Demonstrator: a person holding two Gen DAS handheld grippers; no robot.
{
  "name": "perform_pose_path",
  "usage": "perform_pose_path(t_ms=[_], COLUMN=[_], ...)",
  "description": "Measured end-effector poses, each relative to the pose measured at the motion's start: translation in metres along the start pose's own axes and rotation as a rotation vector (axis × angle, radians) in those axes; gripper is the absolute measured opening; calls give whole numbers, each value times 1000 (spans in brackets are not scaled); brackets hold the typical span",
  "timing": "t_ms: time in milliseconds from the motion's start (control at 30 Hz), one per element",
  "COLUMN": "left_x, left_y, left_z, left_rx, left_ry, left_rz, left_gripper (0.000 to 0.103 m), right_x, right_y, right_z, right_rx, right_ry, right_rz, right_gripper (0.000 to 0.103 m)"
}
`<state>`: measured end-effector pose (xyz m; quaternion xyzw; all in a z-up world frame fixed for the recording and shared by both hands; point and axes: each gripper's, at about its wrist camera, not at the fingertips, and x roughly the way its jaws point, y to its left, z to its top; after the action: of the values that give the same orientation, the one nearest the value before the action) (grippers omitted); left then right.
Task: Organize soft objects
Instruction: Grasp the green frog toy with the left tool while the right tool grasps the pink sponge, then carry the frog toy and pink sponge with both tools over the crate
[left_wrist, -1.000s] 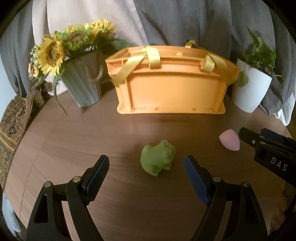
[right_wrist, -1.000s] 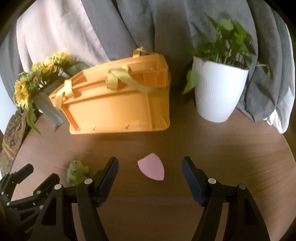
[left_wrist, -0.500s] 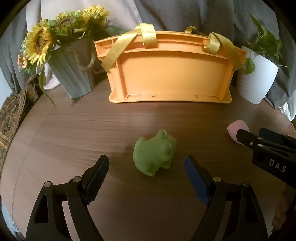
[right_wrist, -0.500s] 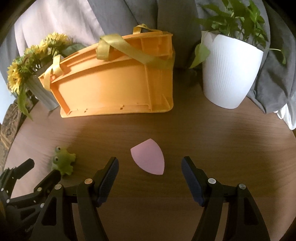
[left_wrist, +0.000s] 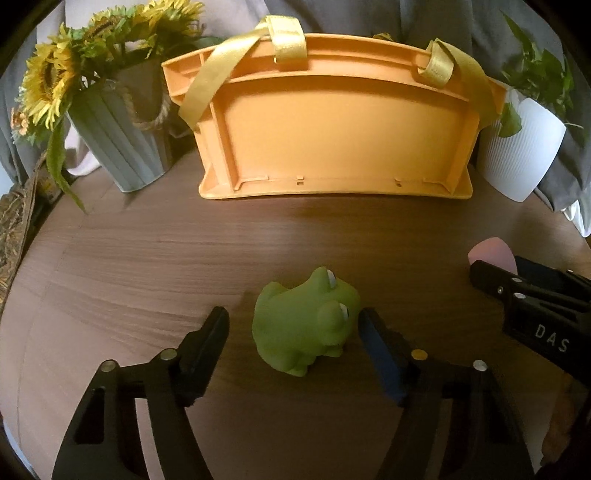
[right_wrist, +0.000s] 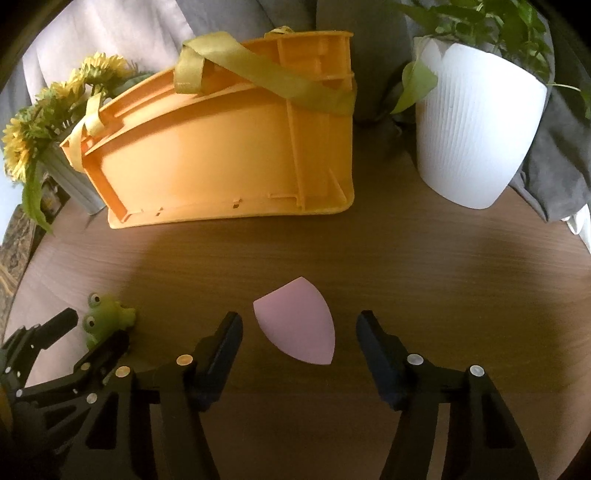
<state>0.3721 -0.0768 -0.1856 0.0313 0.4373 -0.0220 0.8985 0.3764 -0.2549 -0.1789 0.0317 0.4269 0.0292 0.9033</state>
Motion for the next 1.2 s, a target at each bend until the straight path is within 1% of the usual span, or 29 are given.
perform_pose_path(t_ms=[133,167,267,500,633,1000,1200], left_x=[4,5,5,-1,-12,-57,-84], left_y=[-1,0,1,5,8,17,22], left_z=[1,1,1,0,1,11,18], left_rx=[4,3,7,3,8,11,23], left_ry=[15,19,18,6,-23,-111,-162], left_rz=[-13,-23,-27,-22,-22,-53,-73], left_gripper=[58,56,55,52,52,52,52], right_x=[5,6,6,-2,-14,-52,-77], right_y=[0,0,1,7,15,30,40], right_z=[1,1,1,-1,-1,3,7], right_rx=[-7,-6,-10,-20,-31,-31,-24], right_ry=[11,13,12,5,-8,-60,-113], right_rz=[5,7,15,22,40,54,48], right_gripper=[52,49,43,42,42,42,42])
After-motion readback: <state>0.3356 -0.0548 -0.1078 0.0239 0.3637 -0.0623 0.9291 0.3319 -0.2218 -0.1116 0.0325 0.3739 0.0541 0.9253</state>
